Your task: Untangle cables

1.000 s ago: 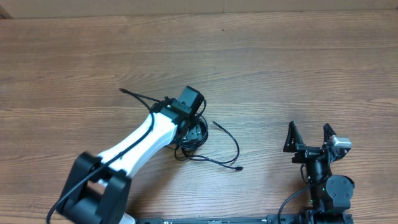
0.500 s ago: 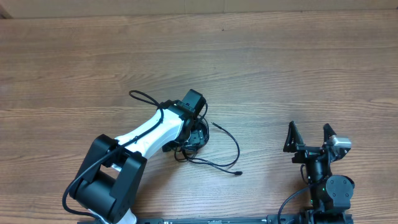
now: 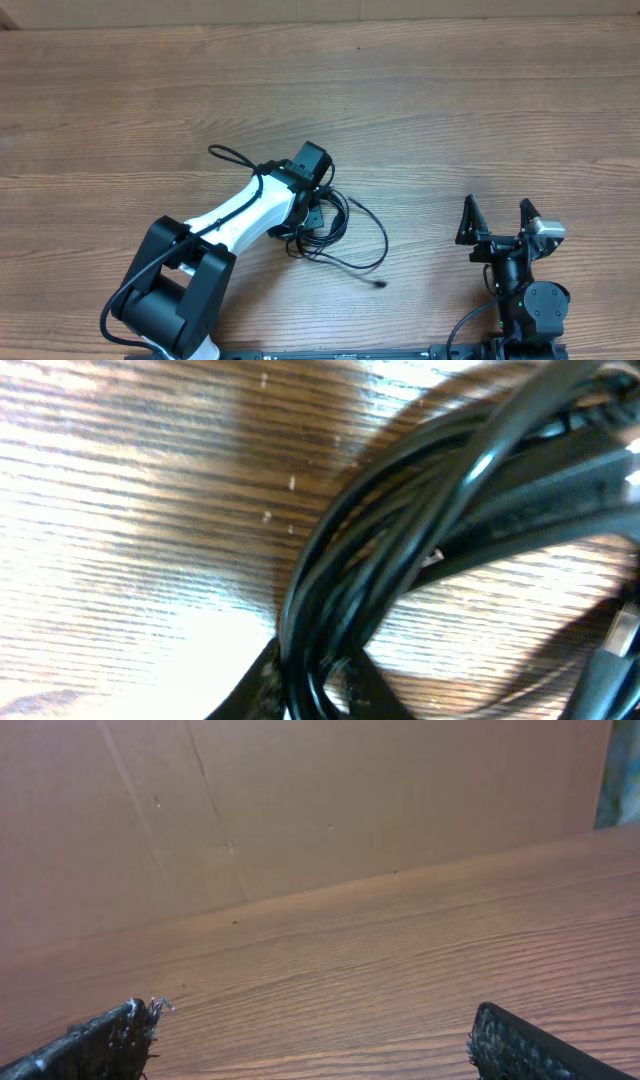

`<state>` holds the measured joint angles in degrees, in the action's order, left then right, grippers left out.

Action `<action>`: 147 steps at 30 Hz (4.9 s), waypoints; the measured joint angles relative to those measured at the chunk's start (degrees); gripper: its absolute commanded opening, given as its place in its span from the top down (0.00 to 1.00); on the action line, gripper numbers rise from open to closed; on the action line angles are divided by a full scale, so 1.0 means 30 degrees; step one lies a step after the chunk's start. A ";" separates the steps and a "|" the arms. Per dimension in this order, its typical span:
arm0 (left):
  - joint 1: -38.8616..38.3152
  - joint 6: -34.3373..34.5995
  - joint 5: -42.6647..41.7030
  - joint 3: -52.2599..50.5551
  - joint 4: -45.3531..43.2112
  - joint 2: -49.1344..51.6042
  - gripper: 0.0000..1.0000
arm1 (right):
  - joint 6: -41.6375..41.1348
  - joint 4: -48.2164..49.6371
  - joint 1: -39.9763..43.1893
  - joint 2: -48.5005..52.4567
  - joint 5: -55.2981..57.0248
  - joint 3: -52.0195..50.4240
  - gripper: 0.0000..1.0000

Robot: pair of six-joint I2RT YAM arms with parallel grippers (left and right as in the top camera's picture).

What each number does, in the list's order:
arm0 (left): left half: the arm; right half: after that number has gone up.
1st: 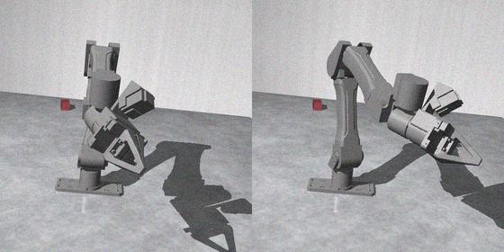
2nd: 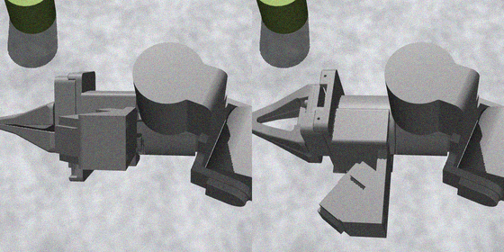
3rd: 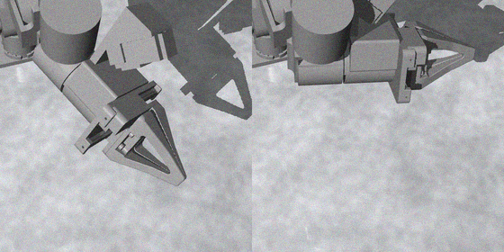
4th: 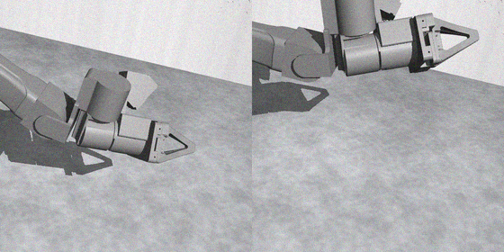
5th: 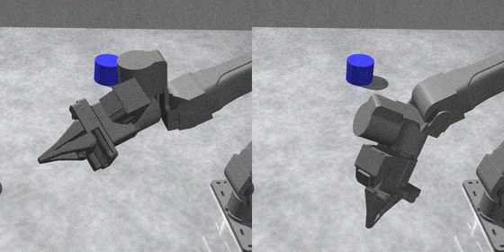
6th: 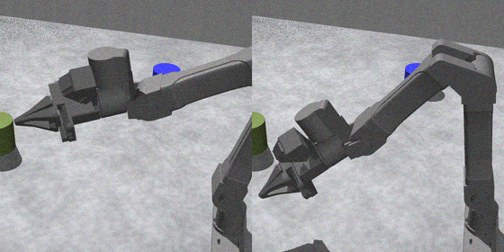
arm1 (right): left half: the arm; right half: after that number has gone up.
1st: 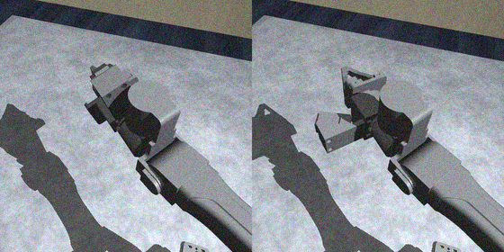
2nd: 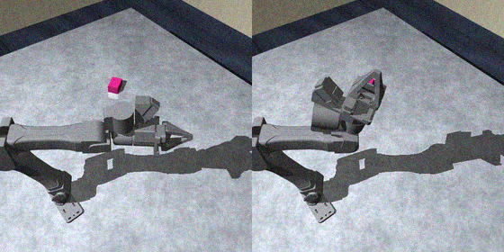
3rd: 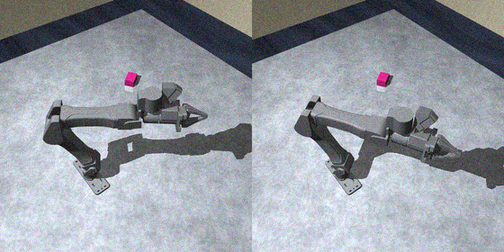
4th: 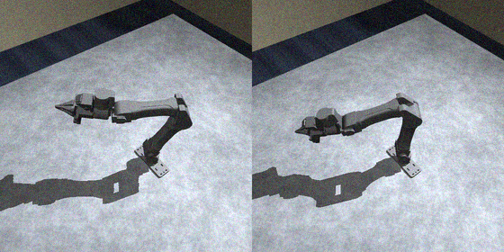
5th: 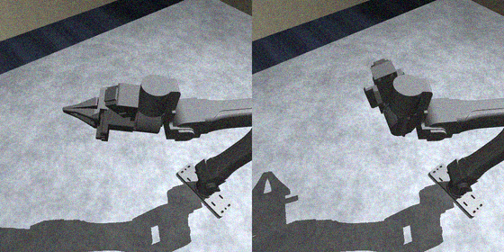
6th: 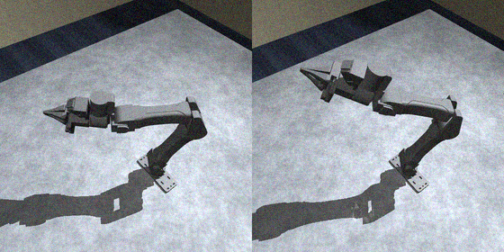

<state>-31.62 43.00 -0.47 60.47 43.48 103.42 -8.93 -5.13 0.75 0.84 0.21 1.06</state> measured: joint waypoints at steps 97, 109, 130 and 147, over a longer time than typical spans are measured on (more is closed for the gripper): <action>0.0590 0.2310 -0.1348 0.7220 0.6980 0.3410 0.95 | -0.0007 0.0000 0.0000 0.0000 -0.0007 0.0000 0.00; 0.1042 0.6499 -0.1326 0.7227 0.7446 0.3417 0.96 | 0.0000 -0.0007 0.0000 0.0000 0.0000 0.0000 0.00; 0.1042 0.6696 -0.1290 0.7235 0.7905 0.3410 0.96 | 0.0007 -0.0007 0.0000 0.0000 -0.0007 0.0000 0.00; 0.3016 0.6696 -0.6455 0.7235 0.9340 0.3410 0.96 | 0.0007 0.0000 0.0000 0.0000 -0.0007 0.0000 0.00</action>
<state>-22.57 63.09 -19.84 82.17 71.50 113.65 -8.91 -5.13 0.75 0.84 0.19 1.06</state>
